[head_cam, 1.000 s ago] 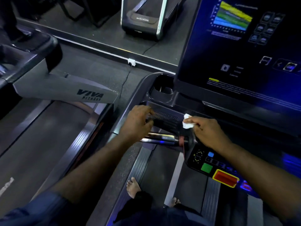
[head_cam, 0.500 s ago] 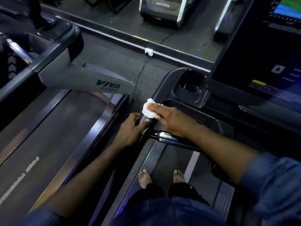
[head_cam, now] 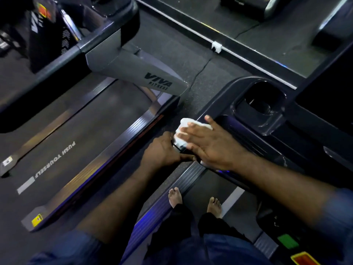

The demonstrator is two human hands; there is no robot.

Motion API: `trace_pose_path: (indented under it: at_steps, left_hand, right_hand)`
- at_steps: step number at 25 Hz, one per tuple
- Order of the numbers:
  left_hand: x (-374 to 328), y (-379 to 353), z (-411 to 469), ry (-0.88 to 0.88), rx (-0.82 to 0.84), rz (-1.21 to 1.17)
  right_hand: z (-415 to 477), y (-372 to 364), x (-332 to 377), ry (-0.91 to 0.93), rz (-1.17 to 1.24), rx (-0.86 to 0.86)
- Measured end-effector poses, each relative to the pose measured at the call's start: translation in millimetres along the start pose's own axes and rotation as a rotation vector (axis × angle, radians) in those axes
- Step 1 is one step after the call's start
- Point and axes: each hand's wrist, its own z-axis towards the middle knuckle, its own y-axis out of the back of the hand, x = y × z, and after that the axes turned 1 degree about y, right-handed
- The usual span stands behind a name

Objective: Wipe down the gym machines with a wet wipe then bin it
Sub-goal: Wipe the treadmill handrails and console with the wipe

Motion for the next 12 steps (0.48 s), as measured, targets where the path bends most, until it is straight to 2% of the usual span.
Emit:
trace_pose_path:
  at_steps: [2,5,7,9,11,12]
  left_hand:
    - [1,-2,3,-0.011,0.000,-0.019]
    - [3,-4,4,-0.035,-0.031,-0.092]
    - [3,-3,2,-0.051,-0.053,-0.128]
    - [2,-4,0,-0.075,-0.074,-0.139]
    - [1,-4,0,-0.090,-0.091,-0.142]
    - [1,-4,0,-0.097,-0.091,-0.141]
  right_hand:
    - [19,3,-35,-0.136,-0.084,-0.072]
    - [63,3,-41,-0.285,-0.239,0.057]
    - [63,-6,-9,-0.215,-0.224,0.084]
    - [34,-11,15,-0.069,-0.125,0.101]
    - [14,-4,2,0.014,-0.073,0.132]
    - [14,0,-15,-0.024,-0.085,0.129]
